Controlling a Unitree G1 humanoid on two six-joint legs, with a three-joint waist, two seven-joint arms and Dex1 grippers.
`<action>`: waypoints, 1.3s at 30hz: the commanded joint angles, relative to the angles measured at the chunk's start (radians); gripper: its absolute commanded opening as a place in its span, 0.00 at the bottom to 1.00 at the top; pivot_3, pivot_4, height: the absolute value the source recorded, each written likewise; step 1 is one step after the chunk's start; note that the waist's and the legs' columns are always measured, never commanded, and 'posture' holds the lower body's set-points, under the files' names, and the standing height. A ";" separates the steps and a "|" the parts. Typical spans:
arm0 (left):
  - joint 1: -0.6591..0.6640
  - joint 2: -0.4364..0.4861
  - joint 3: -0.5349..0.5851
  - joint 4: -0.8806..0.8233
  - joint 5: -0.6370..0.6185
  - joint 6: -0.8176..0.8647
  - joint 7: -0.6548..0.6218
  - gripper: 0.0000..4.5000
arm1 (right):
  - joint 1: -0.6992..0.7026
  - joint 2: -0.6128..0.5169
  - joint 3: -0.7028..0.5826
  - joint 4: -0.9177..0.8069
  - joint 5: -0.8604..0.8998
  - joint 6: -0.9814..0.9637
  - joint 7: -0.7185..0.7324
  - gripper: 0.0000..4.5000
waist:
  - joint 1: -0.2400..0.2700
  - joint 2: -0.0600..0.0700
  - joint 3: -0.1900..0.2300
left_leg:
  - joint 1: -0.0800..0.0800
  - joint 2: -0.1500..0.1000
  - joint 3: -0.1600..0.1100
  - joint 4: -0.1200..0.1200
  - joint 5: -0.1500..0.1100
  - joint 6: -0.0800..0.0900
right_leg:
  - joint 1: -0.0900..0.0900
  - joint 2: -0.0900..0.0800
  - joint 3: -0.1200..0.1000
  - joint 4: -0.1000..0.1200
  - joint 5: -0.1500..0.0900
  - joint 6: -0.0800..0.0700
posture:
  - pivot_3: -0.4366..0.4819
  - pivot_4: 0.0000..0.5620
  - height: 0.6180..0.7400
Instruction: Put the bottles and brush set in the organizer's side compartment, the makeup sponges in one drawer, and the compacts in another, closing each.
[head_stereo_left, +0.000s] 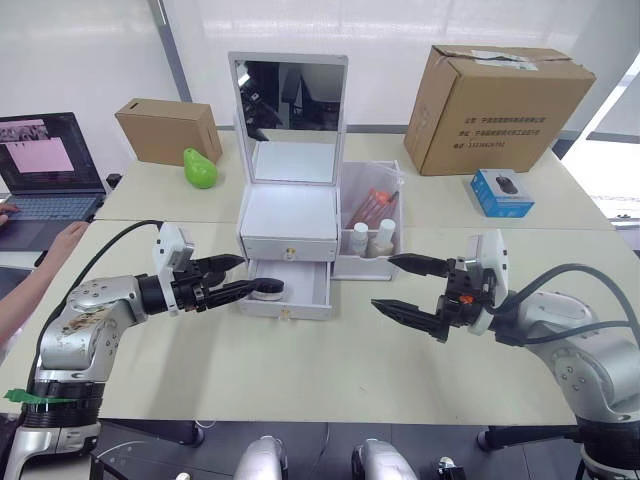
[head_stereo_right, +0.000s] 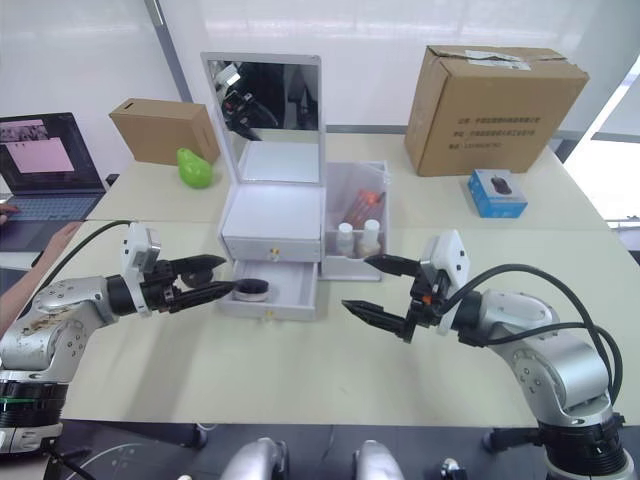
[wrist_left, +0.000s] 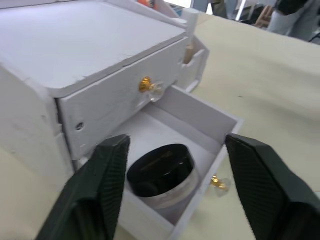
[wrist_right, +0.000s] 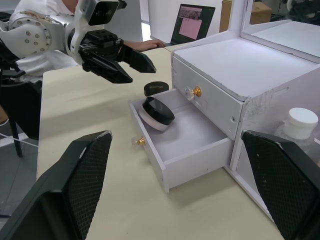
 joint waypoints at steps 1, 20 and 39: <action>-0.017 0.017 -0.004 -0.035 -0.025 0.015 -0.026 0.42 | 0.002 0.003 -0.016 -0.031 0.012 -0.008 -0.010 1.00 | 0.000 0.000 0.000 | 0.000 0.000 0.000 0.000 0.000 0.000 | 0.000 0.000 0.000 0.000 0.000 0.000 | 0.48 0.27 1.00; -0.042 0.031 -0.083 0.025 0.070 -0.015 -0.036 0.01 | 0.032 0.011 -0.014 -0.067 0.021 -0.005 -0.043 1.00 | -0.001 0.000 0.000 | 0.000 0.000 0.000 0.000 0.000 0.000 | 0.000 0.000 0.000 0.000 0.000 0.000 | 0.48 0.27 1.00; -0.077 0.006 -0.132 0.083 0.144 -0.052 -0.007 0.01 | 0.047 0.009 -0.021 -0.085 0.031 0.002 -0.062 1.00 | 0.000 0.000 0.000 | 0.000 0.000 0.000 0.000 0.000 0.000 | 0.000 0.000 0.000 0.000 0.000 0.000 | 0.48 0.27 1.00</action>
